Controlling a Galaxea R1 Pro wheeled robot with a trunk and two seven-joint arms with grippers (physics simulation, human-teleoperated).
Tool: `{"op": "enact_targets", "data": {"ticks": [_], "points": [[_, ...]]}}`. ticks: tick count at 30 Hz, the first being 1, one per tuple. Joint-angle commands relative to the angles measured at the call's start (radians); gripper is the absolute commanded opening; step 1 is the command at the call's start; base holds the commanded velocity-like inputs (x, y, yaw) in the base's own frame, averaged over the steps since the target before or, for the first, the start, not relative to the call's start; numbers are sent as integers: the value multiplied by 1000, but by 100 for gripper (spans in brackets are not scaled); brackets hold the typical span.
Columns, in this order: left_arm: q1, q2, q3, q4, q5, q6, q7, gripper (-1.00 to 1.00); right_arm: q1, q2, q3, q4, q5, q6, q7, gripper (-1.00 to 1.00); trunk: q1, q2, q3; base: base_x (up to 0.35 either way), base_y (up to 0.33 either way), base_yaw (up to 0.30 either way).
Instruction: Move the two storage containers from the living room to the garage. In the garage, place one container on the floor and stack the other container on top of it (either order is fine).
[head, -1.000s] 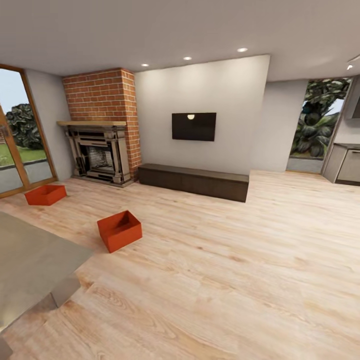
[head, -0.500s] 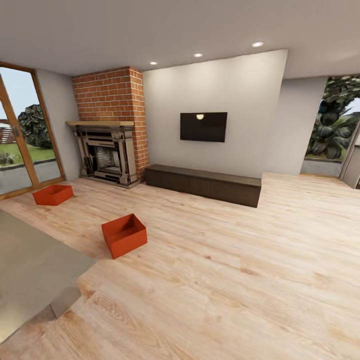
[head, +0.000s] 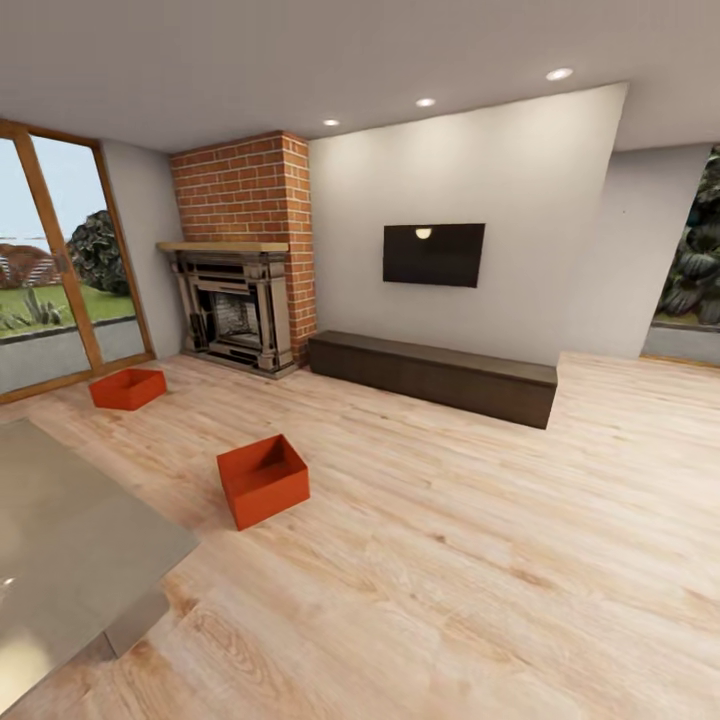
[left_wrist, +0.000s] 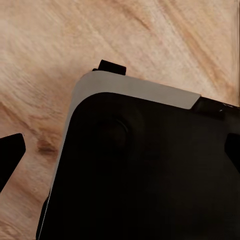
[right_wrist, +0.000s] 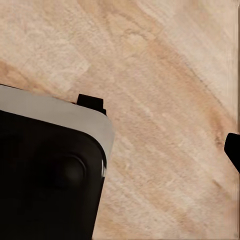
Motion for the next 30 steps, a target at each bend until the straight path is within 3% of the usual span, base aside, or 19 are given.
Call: {"op": "enact_targets", "data": {"ticks": [1, 25, 30], "points": [[0, 0, 0, -1, 6, 2, 1, 100, -1, -2, 11, 2, -7, -6, 3, 100, 1, 0, -1, 325, -67, 1], [0, 0, 0, 1, 6, -1, 1, 100, -1, 2, 12, 2, -13, -5, -8, 100, 1, 0, -1, 325, -36, 1], [0, 0, 0, 2, 6, 0, 1, 100, -1, 0, 4, 2, -19, -5, -8, 100, 1, 0, -1, 325, 0, 139]]}}
